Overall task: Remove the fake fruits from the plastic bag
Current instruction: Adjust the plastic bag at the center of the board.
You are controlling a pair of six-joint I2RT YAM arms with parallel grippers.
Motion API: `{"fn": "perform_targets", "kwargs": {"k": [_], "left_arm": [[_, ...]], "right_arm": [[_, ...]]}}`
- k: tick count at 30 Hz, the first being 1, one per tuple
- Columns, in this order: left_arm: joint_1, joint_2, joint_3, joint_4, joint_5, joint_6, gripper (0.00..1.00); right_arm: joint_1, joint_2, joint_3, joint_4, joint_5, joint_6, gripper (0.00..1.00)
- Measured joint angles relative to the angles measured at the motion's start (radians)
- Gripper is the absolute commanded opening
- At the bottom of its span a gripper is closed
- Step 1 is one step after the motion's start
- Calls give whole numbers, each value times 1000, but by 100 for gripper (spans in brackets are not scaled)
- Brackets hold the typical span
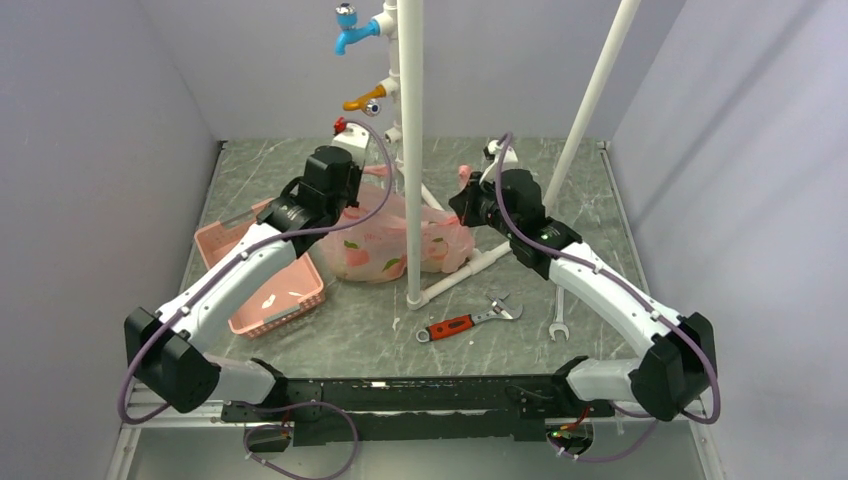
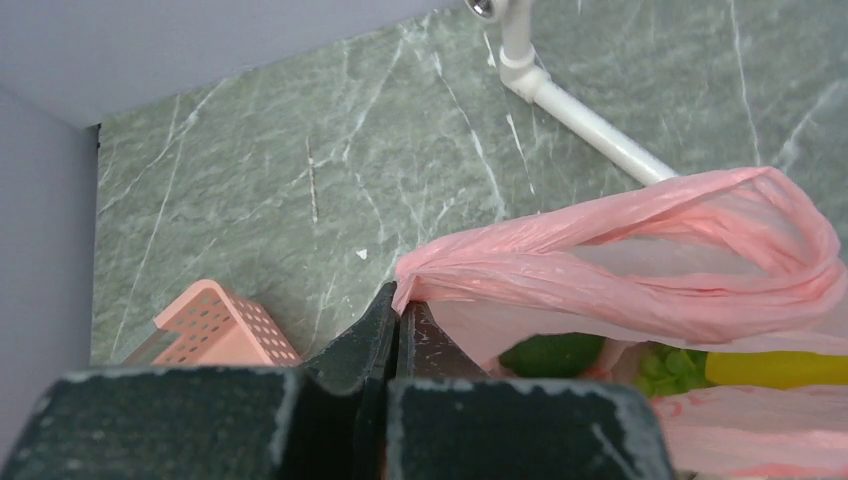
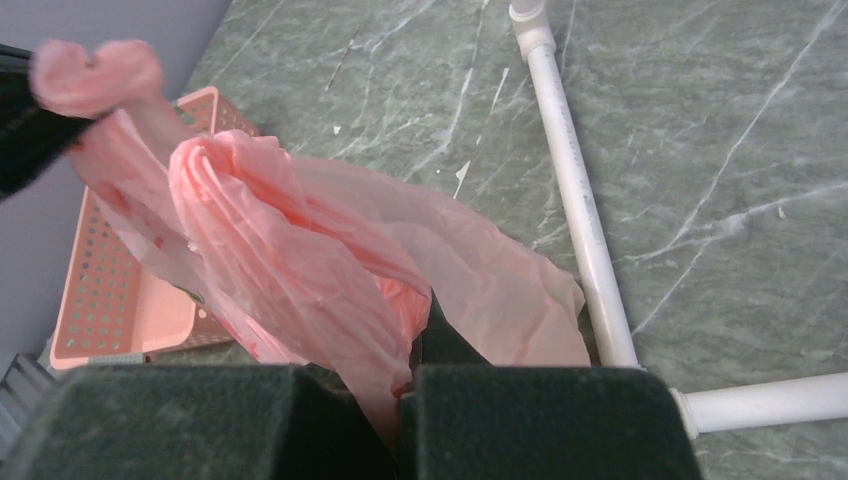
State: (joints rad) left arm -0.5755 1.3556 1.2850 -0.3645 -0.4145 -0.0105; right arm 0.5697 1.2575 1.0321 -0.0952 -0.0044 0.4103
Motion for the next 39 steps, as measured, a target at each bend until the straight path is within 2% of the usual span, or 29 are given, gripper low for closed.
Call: {"fn": "perform_targets", "kwargs": {"k": [5,8,15,19,22,24,28,31,34,37,39], "left_arm": [[45,-97,-32,16,-3,-69,0],[113,-167,-62,23,42,-132,0],[374,-206,-57,109,376,-360,0],[489,-177,-26,183,569,-491,0],[528,-146,-19,238,703,-536,0],[532,-140,-51,269,768,-551,0],[546,-182,-258,339,861,-563,0],[552,-224,-426,320,891,-570,0],[554,-288,-521,266,905,-574,19],[575,-423,-587,246,903,-571,50],[591,-531,-613,230,895,-568,67]], "right_arm": [[-31,108,79,6,-12,1,0],[-71,193,178,1,-48,9,0],[-108,342,507,-31,-146,20,0],[-116,340,585,-27,-177,17,0],[-127,296,512,4,-189,16,0],[-135,249,398,30,-193,19,0],[-142,170,144,80,-237,48,1],[-140,124,-11,95,-272,74,4],[-133,56,-129,92,-298,85,13],[-137,-24,-183,66,-292,74,30],[-144,-68,-192,41,-284,61,42]]}}
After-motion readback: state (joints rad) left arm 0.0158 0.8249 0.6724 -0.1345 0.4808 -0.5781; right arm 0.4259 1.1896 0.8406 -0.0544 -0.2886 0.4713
